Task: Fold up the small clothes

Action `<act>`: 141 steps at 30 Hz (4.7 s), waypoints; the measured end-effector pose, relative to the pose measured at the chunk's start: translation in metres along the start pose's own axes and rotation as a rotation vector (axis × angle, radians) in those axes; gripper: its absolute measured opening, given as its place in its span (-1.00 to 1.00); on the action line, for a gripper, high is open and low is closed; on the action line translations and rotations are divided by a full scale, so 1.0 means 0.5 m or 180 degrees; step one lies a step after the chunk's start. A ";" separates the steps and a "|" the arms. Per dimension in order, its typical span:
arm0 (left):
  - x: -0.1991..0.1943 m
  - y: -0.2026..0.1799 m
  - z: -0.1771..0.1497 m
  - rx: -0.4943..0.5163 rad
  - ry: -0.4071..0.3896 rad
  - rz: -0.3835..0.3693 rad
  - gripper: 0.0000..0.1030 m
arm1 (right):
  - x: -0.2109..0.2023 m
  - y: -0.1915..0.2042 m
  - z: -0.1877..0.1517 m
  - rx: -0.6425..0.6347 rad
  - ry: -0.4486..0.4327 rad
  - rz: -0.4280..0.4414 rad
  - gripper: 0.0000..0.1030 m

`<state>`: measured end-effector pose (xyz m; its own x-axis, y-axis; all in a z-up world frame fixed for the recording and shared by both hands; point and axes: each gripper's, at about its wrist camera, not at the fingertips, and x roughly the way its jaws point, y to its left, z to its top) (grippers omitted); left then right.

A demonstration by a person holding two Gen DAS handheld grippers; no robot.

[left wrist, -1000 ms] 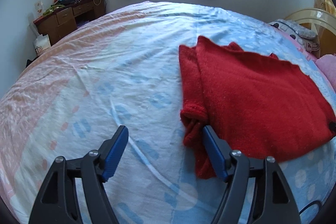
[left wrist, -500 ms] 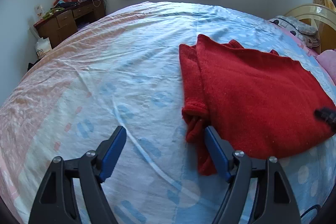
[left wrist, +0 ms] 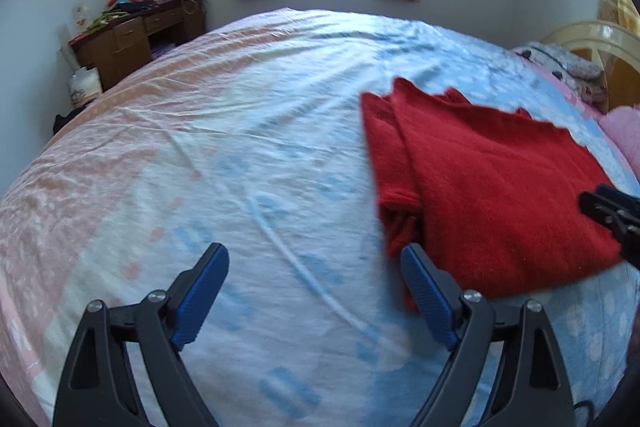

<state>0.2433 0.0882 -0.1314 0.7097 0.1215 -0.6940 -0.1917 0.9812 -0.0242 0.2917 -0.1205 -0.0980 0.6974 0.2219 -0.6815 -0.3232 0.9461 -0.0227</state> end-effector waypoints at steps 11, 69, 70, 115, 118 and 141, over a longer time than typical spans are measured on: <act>0.002 0.102 0.012 -0.0302 -0.0042 0.0025 0.83 | 0.052 0.150 -0.072 -0.0614 0.0145 0.0154 0.02; 0.249 -0.021 0.208 -0.0548 0.0688 -0.1868 -0.71 | -0.024 0.304 -0.100 -0.1691 -0.0302 -0.0164 -0.87; 0.246 -0.018 0.212 -0.0597 0.0704 -0.1896 -0.72 | -0.030 0.292 -0.093 -0.1656 -0.0339 -0.0177 -0.88; 0.080 -0.422 0.332 0.0070 0.0363 -0.2379 -0.74 | -0.180 -0.168 -0.066 0.0485 -0.0641 0.0135 -0.90; 0.086 -0.469 0.321 0.0216 0.0394 -0.2363 -0.74 | -0.176 -0.200 -0.082 0.0669 -0.0550 0.0175 -0.90; 0.128 -0.706 0.203 0.1122 0.0500 -0.2116 -0.69 | -0.107 -0.351 -0.202 0.1775 0.0014 0.0438 -0.90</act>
<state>0.4250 -0.2354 -0.0944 0.4904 -0.5076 -0.7085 0.4878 0.8335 -0.2595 0.2465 -0.3223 -0.1313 0.6697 0.3520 -0.6540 -0.0237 0.8902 0.4549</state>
